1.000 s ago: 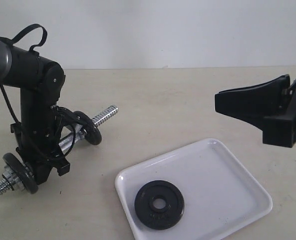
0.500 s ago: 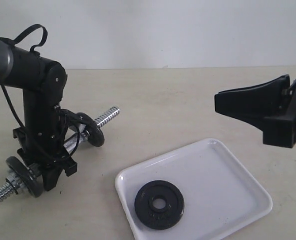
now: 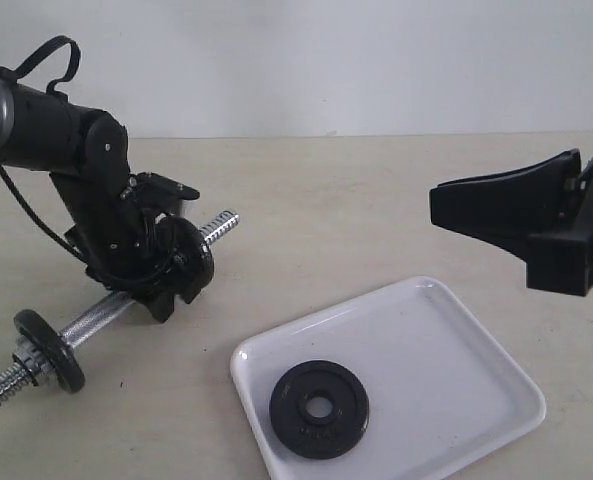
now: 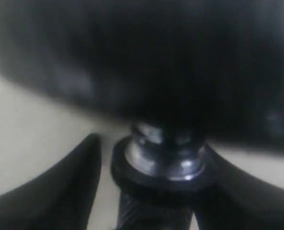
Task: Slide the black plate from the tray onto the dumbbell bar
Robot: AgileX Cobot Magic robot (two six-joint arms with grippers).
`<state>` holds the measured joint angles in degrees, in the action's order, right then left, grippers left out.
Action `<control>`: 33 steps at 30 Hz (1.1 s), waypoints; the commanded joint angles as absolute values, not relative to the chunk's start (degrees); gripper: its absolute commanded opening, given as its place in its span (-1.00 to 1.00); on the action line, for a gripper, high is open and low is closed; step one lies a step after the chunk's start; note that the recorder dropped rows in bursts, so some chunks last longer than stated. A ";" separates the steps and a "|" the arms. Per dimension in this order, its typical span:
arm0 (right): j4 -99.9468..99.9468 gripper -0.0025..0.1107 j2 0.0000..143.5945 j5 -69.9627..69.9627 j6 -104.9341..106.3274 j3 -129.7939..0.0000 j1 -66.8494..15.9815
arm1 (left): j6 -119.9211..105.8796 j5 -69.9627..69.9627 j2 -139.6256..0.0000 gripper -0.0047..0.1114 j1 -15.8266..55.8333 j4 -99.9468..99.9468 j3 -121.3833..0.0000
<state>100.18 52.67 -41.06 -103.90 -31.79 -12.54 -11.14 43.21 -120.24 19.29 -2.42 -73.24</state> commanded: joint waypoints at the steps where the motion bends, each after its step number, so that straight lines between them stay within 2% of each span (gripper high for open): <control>1: 99.95 -0.96 52.73 -41.60 -103.32 -32.00 -12.54 | -11.61 39.45 -123.49 -0.07 19.39 -4.78 -75.61; 10: 99.95 -0.96 52.73 -42.17 -103.32 -32.00 -12.54 | -10.29 49.10 -124.52 -0.12 19.39 2.26 -75.86; 25: 99.95 -0.96 52.73 -42.29 -103.32 -32.00 -12.54 | -9.76 48.67 -124.61 -0.12 19.39 4.57 -73.24; 29: 99.95 -0.96 52.73 -42.29 -103.32 -32.00 -12.54 | -9.67 47.60 -124.61 -0.22 19.39 4.99 -72.74; 33: 99.95 -0.96 52.73 -42.29 -103.32 -32.00 -12.54 | -9.51 47.85 -124.61 -0.51 19.39 4.99 -72.74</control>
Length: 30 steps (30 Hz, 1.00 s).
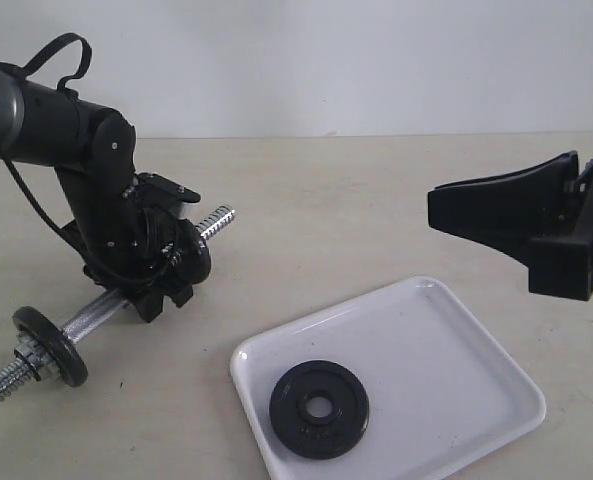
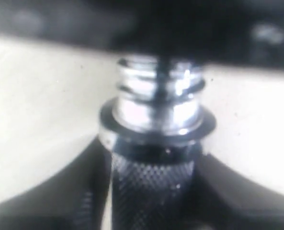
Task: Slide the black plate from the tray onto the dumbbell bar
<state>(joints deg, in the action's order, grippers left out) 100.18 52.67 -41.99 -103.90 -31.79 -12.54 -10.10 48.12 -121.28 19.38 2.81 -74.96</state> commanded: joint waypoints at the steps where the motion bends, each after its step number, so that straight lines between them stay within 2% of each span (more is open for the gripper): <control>1: 99.95 -0.96 52.73 -42.29 -103.32 -32.00 -12.54 | -9.51 48.48 -124.61 -0.60 19.39 4.99 -72.74; 4: 99.95 -0.96 52.73 -42.29 -103.32 -32.00 -12.54 | -9.96 49.94 -124.61 -0.85 19.39 4.88 -72.74; 14: 99.95 -0.96 52.73 -42.29 -103.32 -32.00 -12.54 | -20.73 48.27 -124.61 -0.84 19.19 -8.67 -72.74; 19: 99.95 -0.96 52.73 -42.29 -103.32 -32.00 -12.54 | -21.65 50.52 -124.46 -0.84 19.19 -9.11 -72.52; 30: 99.95 -0.96 52.73 -41.88 -102.88 -32.00 -12.54 | -23.68 46.91 -113.70 -0.84 19.19 -9.14 -66.30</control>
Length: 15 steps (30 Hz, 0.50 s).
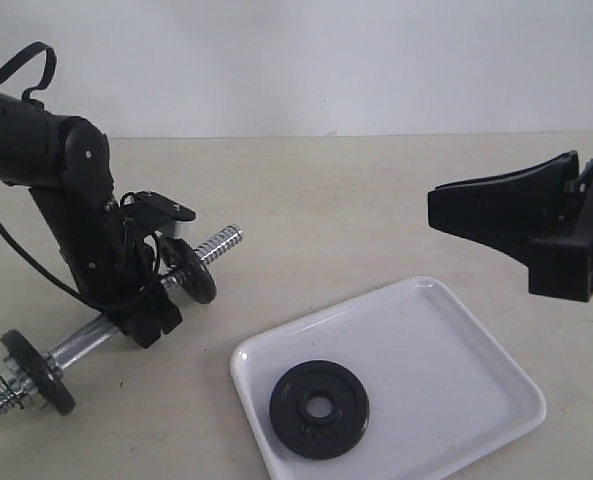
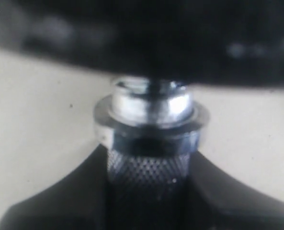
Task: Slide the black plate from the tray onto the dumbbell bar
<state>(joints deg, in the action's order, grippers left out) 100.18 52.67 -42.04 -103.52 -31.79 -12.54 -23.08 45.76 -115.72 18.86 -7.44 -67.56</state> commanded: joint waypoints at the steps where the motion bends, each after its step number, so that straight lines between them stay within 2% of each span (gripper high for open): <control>1: 99.95 -0.96 52.73 -41.88 -102.88 -32.00 -12.54 | -23.68 46.81 -112.68 -0.84 19.19 -9.27 -66.30; 15: 99.95 -0.96 52.73 -41.63 -102.49 -32.00 -12.54 | -23.68 46.53 -104.90 -0.84 19.19 -10.86 -66.30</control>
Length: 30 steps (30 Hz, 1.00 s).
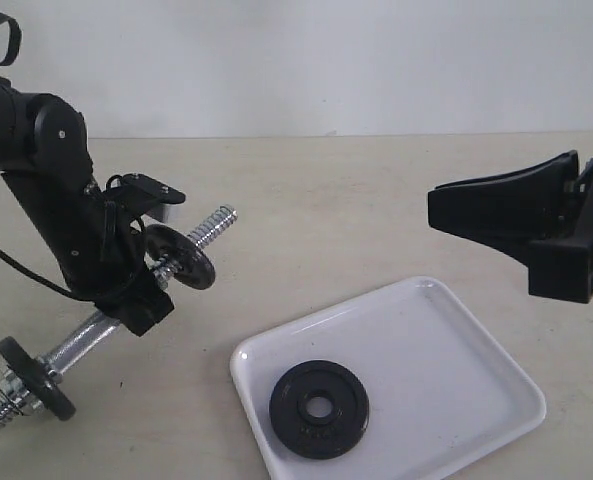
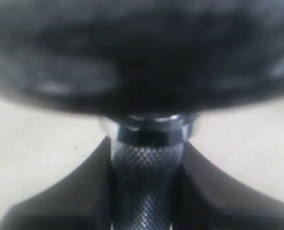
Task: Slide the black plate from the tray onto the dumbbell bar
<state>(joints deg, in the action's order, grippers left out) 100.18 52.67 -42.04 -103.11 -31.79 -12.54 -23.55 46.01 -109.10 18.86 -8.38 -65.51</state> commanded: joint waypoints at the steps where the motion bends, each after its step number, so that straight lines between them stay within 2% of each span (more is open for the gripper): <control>1: 99.95 -0.96 52.73 -41.63 -102.49 -32.00 -12.54 | -23.68 46.62 -104.45 -0.84 19.19 -11.36 -66.30; 16: 99.95 -0.96 52.73 -36.77 -104.55 -28.01 -12.54 | -24.10 48.26 -101.38 -0.84 19.19 -13.08 -66.30; 30: 99.95 -0.96 65.80 -35.01 -99.17 -32.75 -12.54 | -24.10 49.29 -101.40 -0.84 19.19 -13.08 -66.30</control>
<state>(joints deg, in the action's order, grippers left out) 100.29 65.44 -36.83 -100.47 -31.54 -12.54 -24.04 48.87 -104.79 18.86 -11.28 -65.04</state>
